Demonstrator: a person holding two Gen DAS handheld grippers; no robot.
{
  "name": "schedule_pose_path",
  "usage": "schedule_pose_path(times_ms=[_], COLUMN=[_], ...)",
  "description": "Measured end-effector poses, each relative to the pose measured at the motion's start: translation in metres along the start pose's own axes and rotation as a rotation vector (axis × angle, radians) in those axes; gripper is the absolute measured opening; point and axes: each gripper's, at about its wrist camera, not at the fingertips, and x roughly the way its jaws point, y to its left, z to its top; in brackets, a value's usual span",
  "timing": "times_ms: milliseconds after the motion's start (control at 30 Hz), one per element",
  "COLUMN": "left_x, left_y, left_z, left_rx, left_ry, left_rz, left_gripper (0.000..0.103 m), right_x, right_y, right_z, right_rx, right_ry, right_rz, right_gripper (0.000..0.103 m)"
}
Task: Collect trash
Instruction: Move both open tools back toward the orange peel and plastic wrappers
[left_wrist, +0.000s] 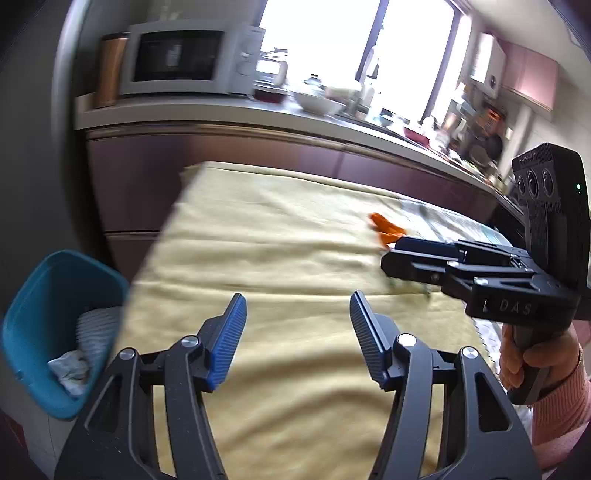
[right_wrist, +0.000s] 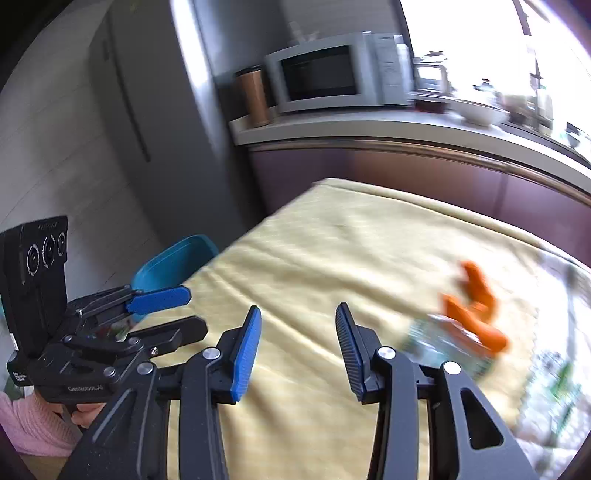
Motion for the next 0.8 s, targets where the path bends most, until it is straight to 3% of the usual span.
schedule_pose_path(times_ms=[267, 500, 667, 800], left_x=[0.054, 0.099, 0.118, 0.131], left_y=[-0.067, -0.094, -0.102, -0.103], left_z=[0.011, 0.024, 0.026, 0.027], left_rx=[0.060, 0.071, 0.066, 0.052], left_ry=[0.103, 0.169, 0.210, 0.247], left_rz=[-0.123, -0.136, -0.119, -0.125], left_gripper=[0.062, 0.064, 0.066, 0.066], right_x=[-0.052, -0.089, -0.082, -0.067], right_y=[-0.075, -0.145, -0.182, -0.198], right_z=[-0.030, -0.048, -0.058, -0.067], right_rx=[0.134, 0.280, 0.379, 0.445], right_ry=[-0.061, -0.110, -0.077, -0.047], right_rz=[-0.190, -0.324, -0.327, -0.273], right_gripper=[0.045, 0.057, 0.060, 0.060])
